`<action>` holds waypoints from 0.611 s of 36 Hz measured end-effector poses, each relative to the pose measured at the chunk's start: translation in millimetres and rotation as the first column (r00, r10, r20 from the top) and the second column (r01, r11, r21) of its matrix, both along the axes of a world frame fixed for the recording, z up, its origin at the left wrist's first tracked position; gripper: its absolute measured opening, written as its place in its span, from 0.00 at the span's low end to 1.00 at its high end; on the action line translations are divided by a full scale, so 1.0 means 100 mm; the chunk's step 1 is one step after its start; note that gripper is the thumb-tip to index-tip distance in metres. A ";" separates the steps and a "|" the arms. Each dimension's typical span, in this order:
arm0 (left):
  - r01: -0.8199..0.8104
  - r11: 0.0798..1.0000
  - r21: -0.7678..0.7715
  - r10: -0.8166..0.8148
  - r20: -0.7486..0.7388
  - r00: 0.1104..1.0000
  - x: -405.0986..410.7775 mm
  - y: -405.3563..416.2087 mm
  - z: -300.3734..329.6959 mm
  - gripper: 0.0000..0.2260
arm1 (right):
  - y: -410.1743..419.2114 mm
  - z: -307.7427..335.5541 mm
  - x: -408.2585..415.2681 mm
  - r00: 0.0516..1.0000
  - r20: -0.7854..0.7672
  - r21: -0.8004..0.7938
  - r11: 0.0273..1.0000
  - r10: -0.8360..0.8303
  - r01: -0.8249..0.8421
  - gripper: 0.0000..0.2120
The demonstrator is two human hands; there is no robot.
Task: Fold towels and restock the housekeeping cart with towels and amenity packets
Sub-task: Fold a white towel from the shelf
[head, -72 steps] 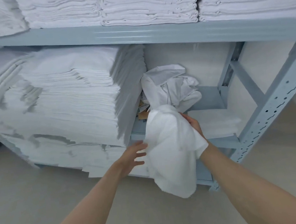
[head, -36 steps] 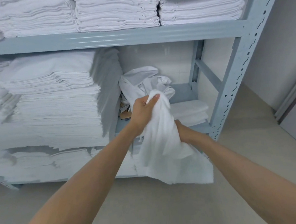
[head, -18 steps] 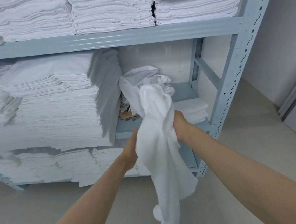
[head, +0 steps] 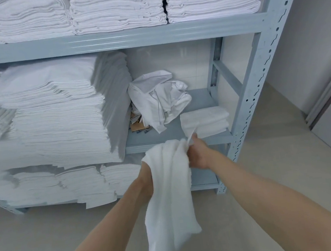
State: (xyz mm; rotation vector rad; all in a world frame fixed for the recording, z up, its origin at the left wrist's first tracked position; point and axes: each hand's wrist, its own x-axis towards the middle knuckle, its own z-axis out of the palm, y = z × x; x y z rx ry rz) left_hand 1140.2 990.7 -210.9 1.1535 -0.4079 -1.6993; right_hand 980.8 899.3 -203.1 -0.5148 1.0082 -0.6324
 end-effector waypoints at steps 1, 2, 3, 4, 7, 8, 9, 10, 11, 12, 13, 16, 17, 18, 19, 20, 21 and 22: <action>-0.059 0.998 0.007 0.059 -0.031 0.998 0.01 -0.03 0.04 0.09 | 0.06 -0.10 -0.02 0.998 -0.002 0.021 0.998 0.067 -0.067 0.44; -0.093 0.995 0.023 0.094 -0.057 0.994 0.04 -0.08 0.06 0.14 | 0.12 -0.18 -0.04 0.994 0.001 0.038 0.993 0.113 -0.113 0.42; -0.098 0.995 0.011 0.098 -0.079 0.992 0.06 -0.13 0.10 0.16 | 0.17 -0.24 -0.05 0.991 0.002 0.036 0.990 0.136 -0.136 0.37; -0.087 0.996 -0.011 0.086 -0.077 0.993 0.09 -0.18 0.12 0.16 | 0.23 -0.28 -0.06 0.989 -0.009 0.021 0.988 0.151 -0.151 0.29; -0.012 0.997 -0.074 0.014 0.022 1.000 0.19 -0.24 0.19 0.15 | 0.35 -0.31 -0.05 0.974 0.009 -0.065 0.972 0.226 -0.225 0.20; 0.017 0.997 -0.081 -0.011 0.065 0.998 0.22 -0.26 0.20 0.15 | 0.37 -0.30 -0.05 0.970 0.031 -0.093 0.967 0.241 -0.237 0.21; 0.047 0.995 -0.085 -0.036 0.125 0.992 0.25 -0.28 0.22 0.14 | 0.38 -0.29 -0.06 0.968 0.062 -0.107 0.966 0.243 -0.235 0.23; 0.081 0.993 -0.089 -0.063 0.190 0.980 0.29 -0.31 0.23 0.13 | 0.38 -0.27 -0.07 0.968 0.101 -0.105 0.970 0.229 -0.219 0.25; 0.107 0.990 -0.094 -0.080 0.256 0.963 0.32 -0.33 0.23 0.13 | 0.37 -0.26 -0.09 0.970 0.131 -0.099 0.977 0.204 -0.192 0.28; 0.123 0.988 -0.091 -0.090 0.301 0.949 0.36 -0.36 0.21 0.13 | 0.34 -0.25 -0.11 0.974 0.148 -0.090 0.983 0.174 -0.162 0.29; 0.137 0.987 -0.082 -0.104 0.323 0.941 0.38 -0.37 0.19 0.15 | 0.31 -0.23 -0.12 0.977 0.155 -0.085 0.987 0.148 -0.137 0.30; 0.144 0.987 -0.064 -0.120 0.292 0.949 0.37 -0.34 0.15 0.21 | 0.23 -0.19 -0.13 0.981 0.165 -0.080 0.993 0.097 -0.085 0.25; 0.124 0.990 -0.064 -0.104 0.256 0.961 0.36 -0.32 0.13 0.22 | 0.20 -0.16 -0.12 0.983 0.166 -0.076 0.995 0.083 -0.071 0.23; 0.092 0.994 -0.067 -0.076 0.214 0.974 0.34 -0.31 0.11 0.22 | 0.17 -0.13 -0.11 0.985 0.162 -0.071 0.996 0.065 -0.054 0.21; 0.062 0.996 -0.070 -0.049 0.175 0.983 0.32 -0.29 0.09 0.22 | 0.15 -0.10 -0.11 0.988 0.152 -0.068 0.997 0.041 -0.031 0.19; 0.039 0.996 -0.076 -0.028 0.137 0.990 0.30 -0.27 0.07 0.21 | 0.11 -0.08 -0.11 0.990 0.141 -0.068 0.998 0.013 -0.003 0.18; 0.016 0.996 -0.082 -0.008 0.098 0.995 0.29 -0.25 0.06 0.21 | 0.07 -0.05 -0.11 0.990 0.137 -0.065 0.997 -0.020 0.029 0.18; -0.014 0.997 -0.079 0.018 0.050 0.999 0.28 -0.24 0.04 0.20 | 0.03 -0.03 -0.11 0.989 0.136 -0.058 0.996 -0.055 0.063 0.19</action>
